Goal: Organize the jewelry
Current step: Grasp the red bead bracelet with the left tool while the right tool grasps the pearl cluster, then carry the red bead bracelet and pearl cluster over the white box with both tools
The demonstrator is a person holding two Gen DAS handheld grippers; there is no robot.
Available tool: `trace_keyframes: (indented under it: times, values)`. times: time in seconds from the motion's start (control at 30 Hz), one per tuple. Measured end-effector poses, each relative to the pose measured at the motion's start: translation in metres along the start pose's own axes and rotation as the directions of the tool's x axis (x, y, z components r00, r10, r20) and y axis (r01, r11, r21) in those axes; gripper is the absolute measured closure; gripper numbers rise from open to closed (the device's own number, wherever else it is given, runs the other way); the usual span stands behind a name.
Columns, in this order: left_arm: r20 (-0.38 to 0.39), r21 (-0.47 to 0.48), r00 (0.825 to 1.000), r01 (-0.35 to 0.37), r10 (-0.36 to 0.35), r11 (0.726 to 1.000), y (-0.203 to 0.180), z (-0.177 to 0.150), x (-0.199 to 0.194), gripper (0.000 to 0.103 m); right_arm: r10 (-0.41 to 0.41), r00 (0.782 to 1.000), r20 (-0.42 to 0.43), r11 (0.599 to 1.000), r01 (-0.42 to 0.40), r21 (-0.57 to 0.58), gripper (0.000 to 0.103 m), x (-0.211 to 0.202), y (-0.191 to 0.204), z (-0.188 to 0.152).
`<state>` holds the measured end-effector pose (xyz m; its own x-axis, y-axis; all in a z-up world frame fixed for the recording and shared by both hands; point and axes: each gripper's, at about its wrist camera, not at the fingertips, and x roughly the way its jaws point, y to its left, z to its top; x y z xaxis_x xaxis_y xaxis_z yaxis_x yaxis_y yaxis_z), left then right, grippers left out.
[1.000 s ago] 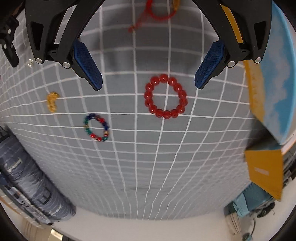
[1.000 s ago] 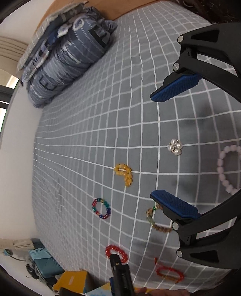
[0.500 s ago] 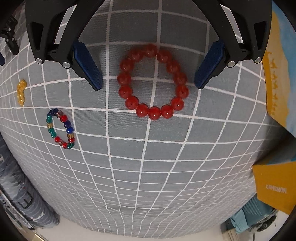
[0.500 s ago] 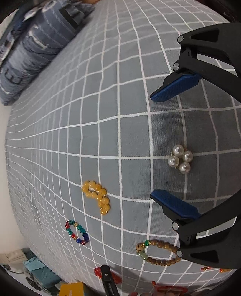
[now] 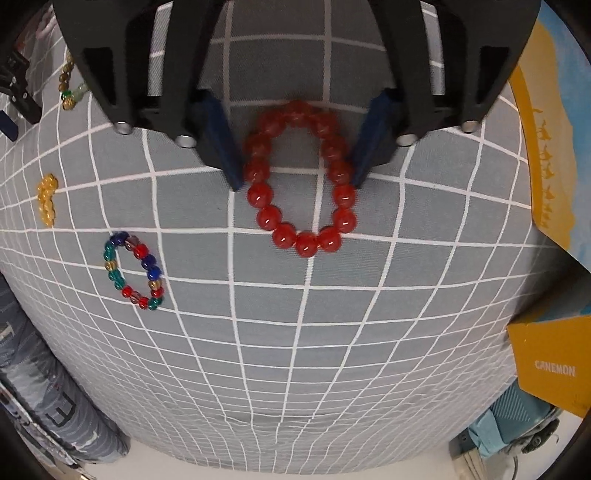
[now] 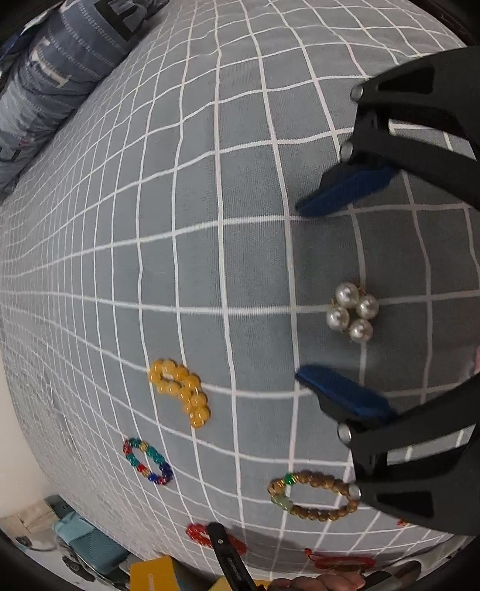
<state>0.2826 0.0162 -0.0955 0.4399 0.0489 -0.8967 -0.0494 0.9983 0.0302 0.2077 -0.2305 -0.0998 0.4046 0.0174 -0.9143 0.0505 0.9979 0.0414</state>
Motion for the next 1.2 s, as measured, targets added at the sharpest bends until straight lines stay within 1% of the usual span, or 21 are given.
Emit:
trace_keyframes:
  times: [0.03,0.1,0.13,0.2,0.23,0.27,0.33,0.4,0.53,0.73,0.83,1.03,1.2]
  values:
    - [0.000,0.005,1.000,0.006,-0.006,1.000,-0.002,-0.002,-0.001,0.060,0.002,1.000,0.000,1.000,-0.002,-0.001,0.039,-0.001,0.001,-0.001]
    - [-0.005,0.013,1.000,0.018,-0.018,1.000,-0.003,-0.003,-0.002,0.067,0.003,1.000,0.001,1.000,-0.003,-0.001,0.052,-0.003,0.002,-0.002]
    - [-0.004,0.020,1.000,0.019,-0.019,1.000,-0.005,-0.003,-0.003,0.071,0.001,1.000,0.002,1.000,-0.001,0.002,0.057,-0.004,0.001,-0.003]
    - [-0.002,0.037,1.000,0.026,-0.026,0.999,-0.007,-0.005,-0.005,0.075,0.011,1.000,0.006,1.000,-0.011,0.012,0.081,-0.006,-0.001,-0.004]
    - [0.002,0.041,1.000,0.027,-0.027,0.999,-0.008,-0.006,-0.006,0.076,0.013,1.000,0.006,1.000,-0.013,0.006,0.085,-0.007,-0.001,-0.004]
    - [0.006,0.041,0.999,0.033,-0.033,0.999,-0.008,-0.006,-0.008,0.076,0.026,1.000,0.006,1.000,-0.026,0.002,0.091,-0.008,-0.001,-0.005]
    - [0.007,0.043,0.998,0.064,-0.064,0.997,-0.009,-0.009,-0.012,0.077,0.034,0.999,0.013,0.999,-0.034,0.011,0.092,-0.010,-0.003,-0.005]
    - [0.009,0.054,0.994,0.104,-0.105,0.993,-0.013,-0.010,-0.019,0.090,0.032,0.999,0.023,0.999,-0.032,0.007,0.092,-0.012,-0.002,-0.006]
    - [0.025,0.074,0.991,0.128,-0.130,0.989,-0.020,-0.013,-0.029,0.090,0.040,0.998,0.045,0.999,-0.041,0.011,0.092,-0.018,-0.002,-0.006]
    - [0.042,0.085,0.989,0.137,-0.141,0.987,-0.023,-0.016,-0.033,0.090,0.043,0.995,0.085,0.999,-0.043,0.008,0.092,-0.028,-0.003,-0.007]
    - [0.057,0.086,0.987,0.143,-0.148,0.986,-0.020,-0.018,-0.036,0.090,0.062,0.994,0.095,0.998,-0.062,-0.002,0.092,-0.030,0.000,-0.007]
    - [0.105,0.086,0.983,0.144,-0.153,0.986,-0.018,-0.016,-0.046,0.090,0.049,0.988,0.147,0.999,-0.048,-0.010,0.092,-0.040,0.002,-0.006]
    - [0.146,0.088,0.976,0.147,-0.159,0.985,-0.018,-0.013,-0.052,0.090,0.009,0.986,0.167,1.000,-0.007,-0.012,0.092,-0.041,0.002,-0.006]
